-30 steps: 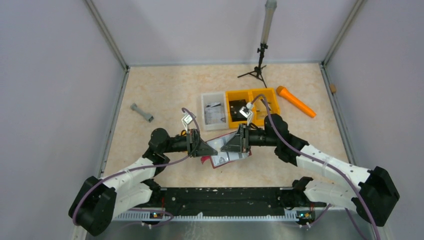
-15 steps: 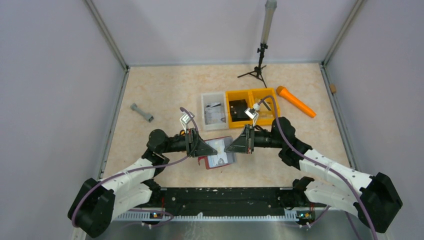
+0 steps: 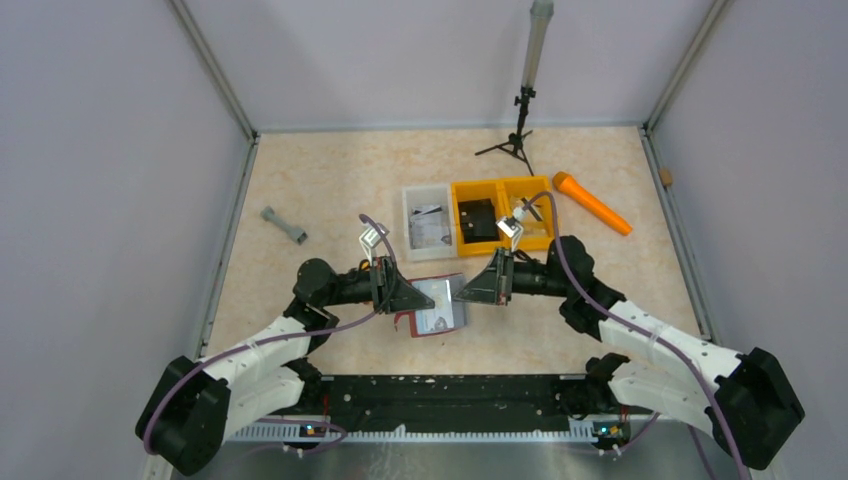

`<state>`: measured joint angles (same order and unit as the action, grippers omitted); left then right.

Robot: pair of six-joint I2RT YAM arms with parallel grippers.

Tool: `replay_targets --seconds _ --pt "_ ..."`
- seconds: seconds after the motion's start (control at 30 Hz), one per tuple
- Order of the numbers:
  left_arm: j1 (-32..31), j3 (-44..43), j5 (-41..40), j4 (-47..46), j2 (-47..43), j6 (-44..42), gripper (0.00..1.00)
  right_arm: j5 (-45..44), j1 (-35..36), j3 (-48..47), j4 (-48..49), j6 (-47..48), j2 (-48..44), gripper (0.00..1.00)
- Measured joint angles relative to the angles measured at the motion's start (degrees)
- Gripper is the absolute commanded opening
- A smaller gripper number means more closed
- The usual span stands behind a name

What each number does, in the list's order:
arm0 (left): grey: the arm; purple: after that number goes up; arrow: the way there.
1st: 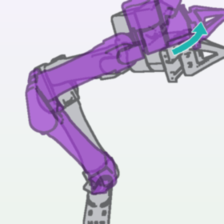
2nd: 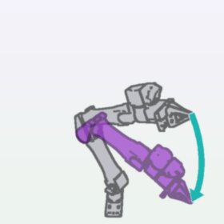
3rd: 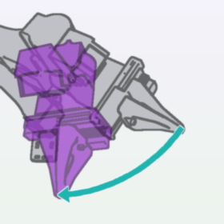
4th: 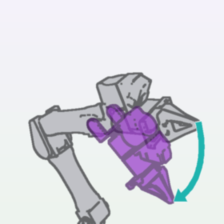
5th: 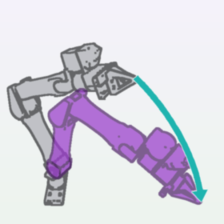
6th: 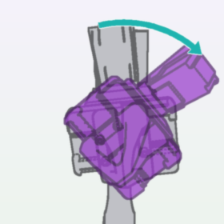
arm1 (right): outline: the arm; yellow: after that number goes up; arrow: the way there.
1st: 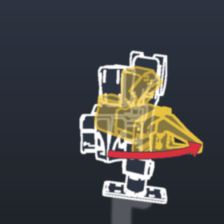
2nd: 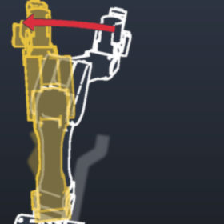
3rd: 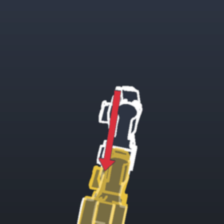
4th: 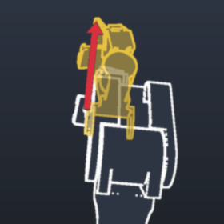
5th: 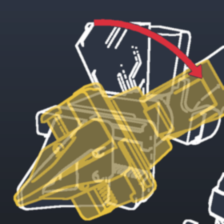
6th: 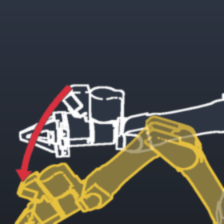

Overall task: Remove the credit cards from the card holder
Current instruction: Remove the credit card from the card holder.

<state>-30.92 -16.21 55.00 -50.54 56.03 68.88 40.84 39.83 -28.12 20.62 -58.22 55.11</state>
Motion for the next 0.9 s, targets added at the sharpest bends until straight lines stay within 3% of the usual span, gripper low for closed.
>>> replay_targets --seconds 0.1,0.23,0.37,0.9 --pt "0.0 0.0 0.0 0.0 0.0 0.0 0.17 0.1 -0.7 1.4 0.5 -0.4 0.0 0.00" --pt "0.0 0.0 0.0 -0.1 0.0 0.1 0.10 1.0 -1.0 2.3 1.4 -1.4 0.0 0.18" --pt "0.0 0.0 -0.4 -0.6 0.0 0.3 0.07 2.5 -1.0 2.6 5.2 -3.3 0.0 0.27" --pt "-0.1 0.0 -0.6 -4.5 2.4 1.9 0.06 4.9 -0.6 2.7 10.3 -4.9 1.7 0.30"
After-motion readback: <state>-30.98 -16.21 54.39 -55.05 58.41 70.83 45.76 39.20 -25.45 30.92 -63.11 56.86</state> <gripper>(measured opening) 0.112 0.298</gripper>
